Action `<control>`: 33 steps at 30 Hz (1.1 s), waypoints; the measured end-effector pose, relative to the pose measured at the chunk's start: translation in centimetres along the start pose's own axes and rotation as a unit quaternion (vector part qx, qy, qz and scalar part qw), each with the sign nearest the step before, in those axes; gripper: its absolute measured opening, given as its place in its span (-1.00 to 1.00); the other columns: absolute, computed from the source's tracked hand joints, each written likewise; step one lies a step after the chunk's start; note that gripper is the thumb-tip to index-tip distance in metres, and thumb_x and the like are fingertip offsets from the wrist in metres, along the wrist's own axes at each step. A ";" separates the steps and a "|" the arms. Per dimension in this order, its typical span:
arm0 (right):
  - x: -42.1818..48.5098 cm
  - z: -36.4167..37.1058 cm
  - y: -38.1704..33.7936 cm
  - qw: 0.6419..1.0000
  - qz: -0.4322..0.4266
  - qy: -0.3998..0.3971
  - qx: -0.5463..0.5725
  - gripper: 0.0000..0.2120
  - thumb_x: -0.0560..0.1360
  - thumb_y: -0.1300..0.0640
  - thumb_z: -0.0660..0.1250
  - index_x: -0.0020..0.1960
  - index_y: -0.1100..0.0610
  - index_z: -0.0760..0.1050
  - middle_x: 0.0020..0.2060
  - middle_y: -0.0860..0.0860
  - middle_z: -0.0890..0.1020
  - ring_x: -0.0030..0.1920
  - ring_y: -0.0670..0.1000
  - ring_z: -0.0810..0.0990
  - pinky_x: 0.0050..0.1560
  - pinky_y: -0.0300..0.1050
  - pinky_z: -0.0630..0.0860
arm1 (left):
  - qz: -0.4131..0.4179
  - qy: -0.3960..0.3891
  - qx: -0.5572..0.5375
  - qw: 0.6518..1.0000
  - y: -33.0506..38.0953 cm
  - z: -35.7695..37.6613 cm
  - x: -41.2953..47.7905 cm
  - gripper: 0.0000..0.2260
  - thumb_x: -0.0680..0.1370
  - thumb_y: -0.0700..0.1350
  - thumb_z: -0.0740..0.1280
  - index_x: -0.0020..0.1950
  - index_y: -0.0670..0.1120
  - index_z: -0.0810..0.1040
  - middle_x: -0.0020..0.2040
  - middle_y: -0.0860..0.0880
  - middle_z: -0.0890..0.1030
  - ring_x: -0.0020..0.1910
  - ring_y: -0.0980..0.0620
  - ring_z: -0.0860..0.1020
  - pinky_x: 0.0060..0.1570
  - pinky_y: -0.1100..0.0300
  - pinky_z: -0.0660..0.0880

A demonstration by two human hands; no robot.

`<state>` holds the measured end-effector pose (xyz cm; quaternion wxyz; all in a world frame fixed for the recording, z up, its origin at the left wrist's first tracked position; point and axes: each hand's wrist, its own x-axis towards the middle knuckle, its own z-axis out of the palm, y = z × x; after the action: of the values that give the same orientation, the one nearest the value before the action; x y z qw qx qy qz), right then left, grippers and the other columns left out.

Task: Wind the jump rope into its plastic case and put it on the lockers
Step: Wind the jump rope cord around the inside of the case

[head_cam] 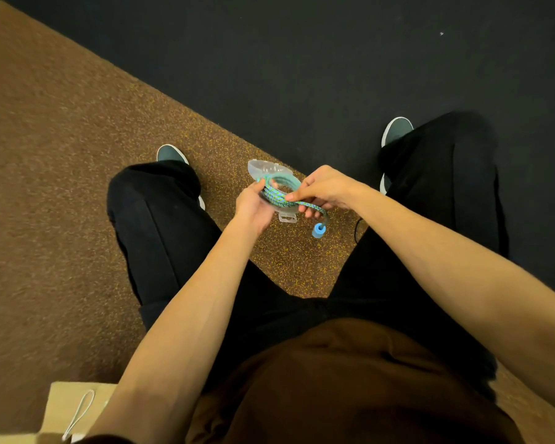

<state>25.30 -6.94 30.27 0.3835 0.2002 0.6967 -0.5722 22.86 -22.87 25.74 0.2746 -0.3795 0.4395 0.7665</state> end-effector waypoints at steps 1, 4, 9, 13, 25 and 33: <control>0.0 -0.1 0.0 1.000 0.002 -0.001 0.002 -0.77 0.39 0.09 0.54 -0.18 0.22 0.56 -0.39 0.10 0.63 -0.47 -0.03 0.59 -0.48 -0.22 0.49 | -0.003 -0.006 -0.011 1.000 0.1 0.0 -0.1 -0.78 0.64 -0.22 0.04 0.17 -0.27 0.40 0.03 -0.27 0.50 0.07 -0.17 0.49 0.06 -0.11 0.44; 0.1 -0.3 0.1 1.000 0.001 -0.002 -0.003 -0.77 0.38 0.07 0.54 -0.18 0.21 0.58 -0.41 0.08 0.63 -0.48 -0.04 0.58 -0.51 -0.25 0.49 | -0.008 -0.019 -0.027 0.999 0.3 0.1 -0.1 -0.78 0.64 -0.22 0.03 0.12 -0.28 0.42 0.05 -0.27 0.52 0.21 -0.18 0.44 0.31 -0.16 0.33; 0.4 -0.9 0.2 1.000 0.002 -0.017 -0.012 -0.75 0.36 0.05 0.56 -0.14 0.21 0.62 -0.40 0.07 0.64 -0.46 -0.04 0.57 -0.47 -0.23 0.48 | -0.024 -0.016 -0.042 0.999 0.6 0.4 -0.3 -0.68 0.64 -0.22 0.02 0.31 -0.35 0.37 0.39 -0.32 0.37 0.40 -0.25 0.34 0.36 -0.18 0.27; 0.3 -1.8 0.1 0.999 0.002 -0.035 -0.023 -0.76 0.37 0.10 0.55 -0.10 0.25 0.63 -0.38 0.08 0.64 -0.45 -0.04 0.56 -0.42 -0.23 0.50 | -0.036 -0.035 -0.041 0.998 0.7 0.5 -0.8 -0.65 0.64 -0.22 0.02 0.36 -0.36 0.32 0.40 -0.35 0.35 0.41 -0.26 0.33 0.40 -0.18 0.23; 0.4 -3.2 -0.1 0.995 -0.031 -0.084 -0.045 -0.94 0.39 0.21 0.51 -0.23 0.19 0.66 -0.37 0.07 0.65 -0.41 -0.03 0.55 -0.38 -0.27 0.50 | -0.055 -0.097 -0.064 0.992 1.4 0.0 -1.3 -0.75 0.64 -0.21 0.04 0.24 -0.28 0.37 -0.40 -0.16 0.60 -0.41 -0.01 0.62 0.29 -0.10 0.34; 0.1 -3.4 -0.4 0.994 -0.066 -0.077 -0.032 -0.96 0.43 0.27 0.47 -0.19 0.23 0.65 -0.39 0.06 0.63 -0.48 -0.10 0.53 -0.47 -0.35 0.43 | -0.056 -0.082 -0.088 0.991 1.8 0.2 -1.1 -0.59 0.63 -0.21 0.05 0.46 -0.34 0.23 0.33 -0.31 0.39 0.39 -0.18 0.34 0.34 -0.17 0.30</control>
<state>23.92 -3.87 30.60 0.4037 0.0971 0.6945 -0.5876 22.04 -23.64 27.56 0.3174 -0.3617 0.3240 0.8145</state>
